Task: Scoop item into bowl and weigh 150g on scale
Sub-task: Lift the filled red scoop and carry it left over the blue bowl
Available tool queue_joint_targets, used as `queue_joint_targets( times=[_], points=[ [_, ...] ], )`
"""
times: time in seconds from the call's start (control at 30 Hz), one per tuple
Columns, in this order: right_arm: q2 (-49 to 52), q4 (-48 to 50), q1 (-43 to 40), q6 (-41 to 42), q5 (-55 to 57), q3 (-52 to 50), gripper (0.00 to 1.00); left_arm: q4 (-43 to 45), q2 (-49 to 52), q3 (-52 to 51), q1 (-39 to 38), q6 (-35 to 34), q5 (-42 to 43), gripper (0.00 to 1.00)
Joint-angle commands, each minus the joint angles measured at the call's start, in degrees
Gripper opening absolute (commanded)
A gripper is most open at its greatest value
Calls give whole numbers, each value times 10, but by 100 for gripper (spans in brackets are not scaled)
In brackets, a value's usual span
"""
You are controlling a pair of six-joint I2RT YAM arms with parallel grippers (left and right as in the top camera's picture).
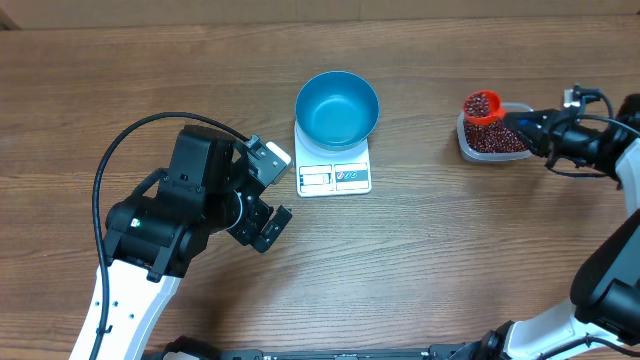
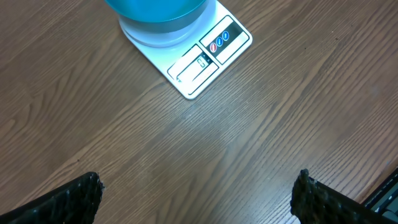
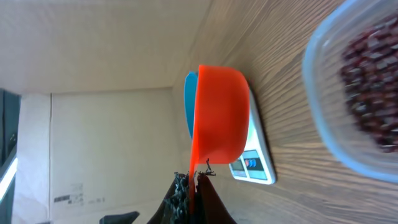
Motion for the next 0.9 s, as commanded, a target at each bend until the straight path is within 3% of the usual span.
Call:
queue_joint_targets(
  times=[0.0, 0.57, 0.87],
  points=[
    [8, 1, 26, 6, -24, 7, 4, 0, -1, 12, 2, 11, -3, 100],
    [8, 19, 167, 25, -35, 7, 4, 0, -1, 12, 2, 11, -3, 100],
    [8, 99, 232, 81, -33, 7, 4, 0, -1, 12, 2, 11, -3, 100]
  ],
)
